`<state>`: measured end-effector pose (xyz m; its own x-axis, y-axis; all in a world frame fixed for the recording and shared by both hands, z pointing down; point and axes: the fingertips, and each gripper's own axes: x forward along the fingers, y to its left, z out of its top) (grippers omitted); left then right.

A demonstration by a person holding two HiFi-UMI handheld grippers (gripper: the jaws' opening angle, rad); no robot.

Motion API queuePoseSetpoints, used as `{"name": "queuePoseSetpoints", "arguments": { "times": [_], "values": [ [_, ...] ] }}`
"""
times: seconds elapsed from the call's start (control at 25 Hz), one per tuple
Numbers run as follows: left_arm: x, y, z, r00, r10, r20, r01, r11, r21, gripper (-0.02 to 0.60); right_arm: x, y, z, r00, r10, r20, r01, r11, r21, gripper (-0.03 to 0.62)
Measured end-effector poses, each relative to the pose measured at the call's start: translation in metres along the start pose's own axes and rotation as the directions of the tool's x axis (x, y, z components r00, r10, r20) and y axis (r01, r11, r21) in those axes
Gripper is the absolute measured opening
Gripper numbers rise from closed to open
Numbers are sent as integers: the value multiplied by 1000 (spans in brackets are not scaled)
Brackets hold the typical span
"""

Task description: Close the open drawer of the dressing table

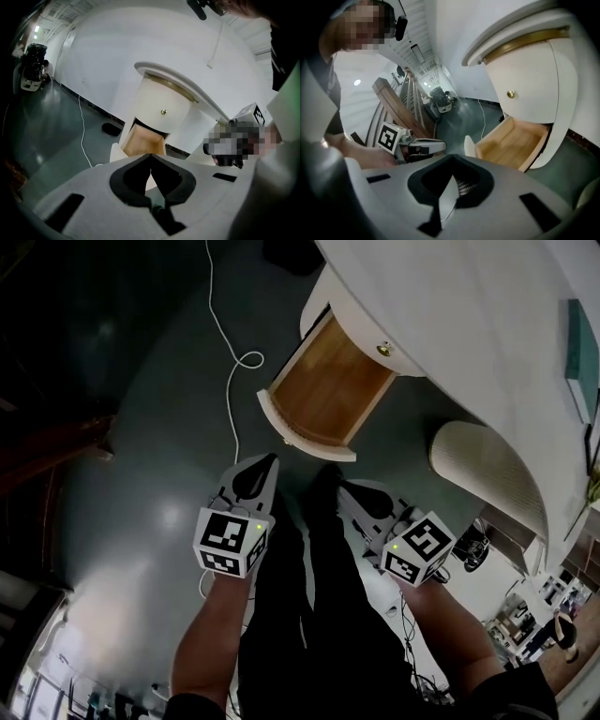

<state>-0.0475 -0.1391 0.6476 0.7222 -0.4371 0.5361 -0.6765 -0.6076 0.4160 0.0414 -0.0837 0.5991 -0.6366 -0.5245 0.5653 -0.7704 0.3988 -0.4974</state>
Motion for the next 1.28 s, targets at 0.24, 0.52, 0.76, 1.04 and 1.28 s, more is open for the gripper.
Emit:
{"name": "queuePoseSetpoints", "arguments": {
  "times": [0.24, 0.52, 0.76, 1.04, 1.28],
  "values": [
    [39, 14, -49, 998, -44, -42, 45, 998, 32, 39, 32, -21, -30, 999, 26, -23, -27, 999, -20, 5],
    [71, 12, -71, 995, -86, -48, 91, 989, 113, 155, 52, -38, -48, 1000, 18, -6, -18, 999, -31, 6],
    [82, 16, -69, 994, -110, -29, 113, 983, 147, 210, 58, -42, -53, 1000, 18, 3, -18, 1000, -25, 5],
    [116, 13, -42, 993, -118, -28, 122, 976, 178, 209, 45, -65, -42, 999, -21, 50, 21, 1000, -14, 6],
    [166, 9, -7, 993, -116, -2, 114, 969, 221, 202, 32, -104, -28, 996, -49, 70, 51, 998, -23, 6]
  ]
}}
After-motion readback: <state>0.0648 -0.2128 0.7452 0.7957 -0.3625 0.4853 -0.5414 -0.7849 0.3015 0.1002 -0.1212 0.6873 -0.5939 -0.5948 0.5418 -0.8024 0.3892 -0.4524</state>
